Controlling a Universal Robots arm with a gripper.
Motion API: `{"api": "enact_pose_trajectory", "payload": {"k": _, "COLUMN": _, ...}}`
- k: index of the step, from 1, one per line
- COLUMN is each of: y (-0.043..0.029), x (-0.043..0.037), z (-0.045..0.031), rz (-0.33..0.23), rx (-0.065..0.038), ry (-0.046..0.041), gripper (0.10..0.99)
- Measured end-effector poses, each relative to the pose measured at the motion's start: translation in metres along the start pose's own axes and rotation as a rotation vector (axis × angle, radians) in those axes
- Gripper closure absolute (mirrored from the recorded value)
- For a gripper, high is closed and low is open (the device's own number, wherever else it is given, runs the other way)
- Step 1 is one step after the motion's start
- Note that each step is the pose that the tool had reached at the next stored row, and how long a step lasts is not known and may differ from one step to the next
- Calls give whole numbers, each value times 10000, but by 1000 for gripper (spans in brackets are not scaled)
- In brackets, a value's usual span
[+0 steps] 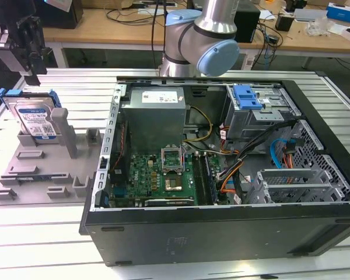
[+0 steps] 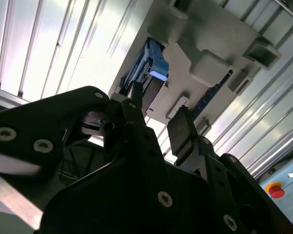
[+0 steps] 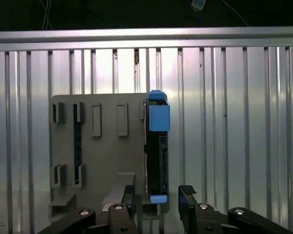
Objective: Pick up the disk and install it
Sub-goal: 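Pick up the disk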
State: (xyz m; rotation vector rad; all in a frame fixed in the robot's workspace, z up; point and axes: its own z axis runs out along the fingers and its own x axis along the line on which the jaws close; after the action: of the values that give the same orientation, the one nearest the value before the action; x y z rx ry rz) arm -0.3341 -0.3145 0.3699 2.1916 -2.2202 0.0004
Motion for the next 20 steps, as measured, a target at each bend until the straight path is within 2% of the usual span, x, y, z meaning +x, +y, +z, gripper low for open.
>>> {"api": "enact_pose_trajectory", "payload": {"k": 2, "y": 29, "x": -1, "z": 11, "rz": -1, "rx": 99, "ry": -3, "gripper": 604}}
{"api": "enact_pose_trajectory", "payload": {"k": 5, "y": 53, "x": -1, "z": 20, "rz": -10, "rx": 101, "ry": -2, "gripper": 604}}
{"api": "enact_pose_trajectory", "payload": {"k": 10, "y": 111, "x": -8, "z": 26, "rz": -426, "rx": 108, "ry": 1, "gripper": 604}}
{"api": "enact_pose_trajectory", "payload": {"k": 11, "y": 130, "x": -8, "z": 27, "rz": -455, "rx": 108, "ry": 2, "gripper": 604}}
{"api": "enact_pose_trajectory", "payload": {"k": 13, "y": 244, "x": -8, "z": 40, "rz": -487, "rx": 110, "ry": 1, "gripper": 604}}
{"api": "enact_pose_trajectory", "payload": {"k": 16, "y": 297, "x": -7, "z": 52, "rz": -480, "rx": 110, "ry": 2, "gripper": 604}}
{"api": "enact_pose_trajectory", "payload": {"k": 20, "y": 326, "x": -7, "z": 65, "rz": -379, "rx": 111, "ry": 2, "gripper": 604}}
